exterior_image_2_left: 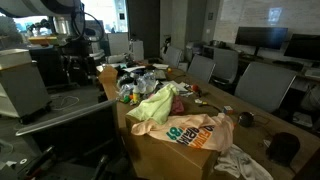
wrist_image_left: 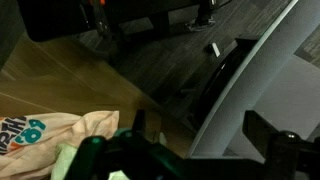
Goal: Pick up the clothes from the box and put them on the headrest of the chair
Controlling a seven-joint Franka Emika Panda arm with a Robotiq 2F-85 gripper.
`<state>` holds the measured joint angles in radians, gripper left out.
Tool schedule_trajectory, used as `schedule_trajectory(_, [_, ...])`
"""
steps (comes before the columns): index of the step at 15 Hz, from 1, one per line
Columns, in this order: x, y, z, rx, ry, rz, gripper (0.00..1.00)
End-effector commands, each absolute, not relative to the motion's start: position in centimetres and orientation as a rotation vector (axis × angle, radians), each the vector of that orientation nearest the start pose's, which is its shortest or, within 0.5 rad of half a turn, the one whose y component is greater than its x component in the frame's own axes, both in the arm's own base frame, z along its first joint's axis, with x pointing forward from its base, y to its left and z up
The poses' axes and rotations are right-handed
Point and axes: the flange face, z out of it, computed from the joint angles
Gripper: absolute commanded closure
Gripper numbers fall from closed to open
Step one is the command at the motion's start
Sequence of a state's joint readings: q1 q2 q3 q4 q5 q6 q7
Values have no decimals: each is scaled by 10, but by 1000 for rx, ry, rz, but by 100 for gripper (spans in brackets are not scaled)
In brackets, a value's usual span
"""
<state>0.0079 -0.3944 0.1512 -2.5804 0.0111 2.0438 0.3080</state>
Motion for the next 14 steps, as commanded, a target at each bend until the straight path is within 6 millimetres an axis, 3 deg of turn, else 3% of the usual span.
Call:
schedule_trajectory(1, [384,60,383,-3203,273,210,0])
schedule_trajectory(7, [384,61,384,-3203,273,207,0])
schedule_trajectory(11, [406,50,395,-3213,314,108,0])
schedule_trajectory(14, [434,30,406,-3182,396,4,0])
